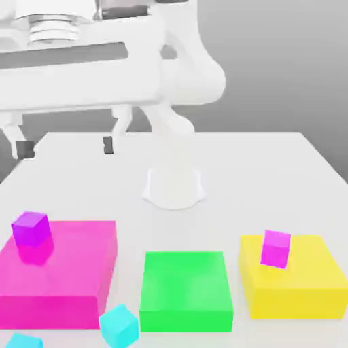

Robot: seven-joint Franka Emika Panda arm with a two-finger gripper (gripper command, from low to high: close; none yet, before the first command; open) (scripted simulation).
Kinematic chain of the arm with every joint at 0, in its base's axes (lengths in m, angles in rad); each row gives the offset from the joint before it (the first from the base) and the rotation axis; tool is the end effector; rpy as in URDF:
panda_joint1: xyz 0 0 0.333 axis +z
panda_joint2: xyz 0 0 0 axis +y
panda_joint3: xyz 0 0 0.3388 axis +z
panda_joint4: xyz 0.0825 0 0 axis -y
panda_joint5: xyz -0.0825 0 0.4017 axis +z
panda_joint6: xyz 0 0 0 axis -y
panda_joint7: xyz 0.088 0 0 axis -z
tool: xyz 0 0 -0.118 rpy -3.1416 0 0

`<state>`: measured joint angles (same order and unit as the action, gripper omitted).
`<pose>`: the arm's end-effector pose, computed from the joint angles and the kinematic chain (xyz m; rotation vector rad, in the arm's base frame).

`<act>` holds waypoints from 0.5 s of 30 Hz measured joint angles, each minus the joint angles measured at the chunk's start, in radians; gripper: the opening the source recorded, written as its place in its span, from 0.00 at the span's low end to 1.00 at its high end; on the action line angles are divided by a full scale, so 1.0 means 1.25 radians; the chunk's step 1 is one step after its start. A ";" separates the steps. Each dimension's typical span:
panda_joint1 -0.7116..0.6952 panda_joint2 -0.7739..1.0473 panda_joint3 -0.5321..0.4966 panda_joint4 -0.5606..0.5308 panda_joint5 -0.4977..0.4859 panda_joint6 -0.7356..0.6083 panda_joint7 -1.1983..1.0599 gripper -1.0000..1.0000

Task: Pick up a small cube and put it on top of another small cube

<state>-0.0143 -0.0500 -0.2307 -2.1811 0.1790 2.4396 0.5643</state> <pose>0.5526 -0.1377 0.4456 -2.6100 1.3091 -0.4102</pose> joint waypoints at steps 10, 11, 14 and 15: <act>-0.068 0.285 -0.021 0.045 0.045 0.057 -0.075 0.50; -0.075 0.313 -0.023 0.049 0.046 0.064 -0.080 0.50; -0.096 0.395 -0.031 0.062 0.042 0.084 -0.091 0.50; -0.103 0.423 -0.029 0.067 0.046 0.097 -0.096 0.50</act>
<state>-0.1429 0.4790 -0.2670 -2.0972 0.2364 2.5604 0.4442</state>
